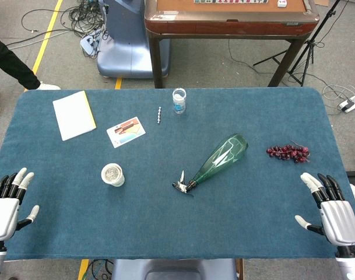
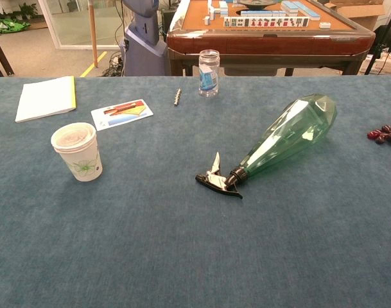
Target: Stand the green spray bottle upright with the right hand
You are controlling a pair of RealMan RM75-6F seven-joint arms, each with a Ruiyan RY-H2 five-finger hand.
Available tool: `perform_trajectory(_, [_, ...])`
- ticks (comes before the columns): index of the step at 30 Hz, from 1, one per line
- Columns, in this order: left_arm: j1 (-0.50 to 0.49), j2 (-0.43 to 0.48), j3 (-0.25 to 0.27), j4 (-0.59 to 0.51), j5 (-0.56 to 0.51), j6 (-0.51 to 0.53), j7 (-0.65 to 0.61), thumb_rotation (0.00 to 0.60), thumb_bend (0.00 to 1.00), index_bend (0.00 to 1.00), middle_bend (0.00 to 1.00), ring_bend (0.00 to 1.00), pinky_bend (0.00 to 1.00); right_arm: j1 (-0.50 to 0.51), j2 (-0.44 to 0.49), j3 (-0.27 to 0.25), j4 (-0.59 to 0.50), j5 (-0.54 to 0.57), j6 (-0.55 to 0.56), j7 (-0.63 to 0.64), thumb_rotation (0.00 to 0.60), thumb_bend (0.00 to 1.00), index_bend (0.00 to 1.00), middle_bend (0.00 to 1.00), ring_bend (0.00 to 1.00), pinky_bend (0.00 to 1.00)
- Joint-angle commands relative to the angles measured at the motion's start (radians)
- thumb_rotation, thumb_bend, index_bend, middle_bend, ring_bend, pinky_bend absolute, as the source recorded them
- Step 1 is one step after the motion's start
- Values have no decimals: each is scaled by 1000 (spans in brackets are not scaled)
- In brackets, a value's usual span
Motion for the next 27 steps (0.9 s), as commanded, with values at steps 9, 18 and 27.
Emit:
perform_trajectory(9, [0, 0, 2, -5, 1, -3, 7, 600, 350, 59, 0, 0, 0, -3, 4, 0, 5, -2, 6, 9, 600, 78, 132, 156, 26, 28])
perform_trajectory(18, [0, -2, 2, -2, -1, -5, 5, 600, 350, 59, 0, 0, 0, 13, 13, -4, -7, -24, -16, -13, 600, 78, 132, 156, 26, 28])
perform_trajectory(27, [2, -3, 2, 2, -2, -3, 0, 600, 350, 59, 0, 0, 0, 124, 59, 12, -76, -76, -157, -124, 600, 79, 132, 156, 26, 28])
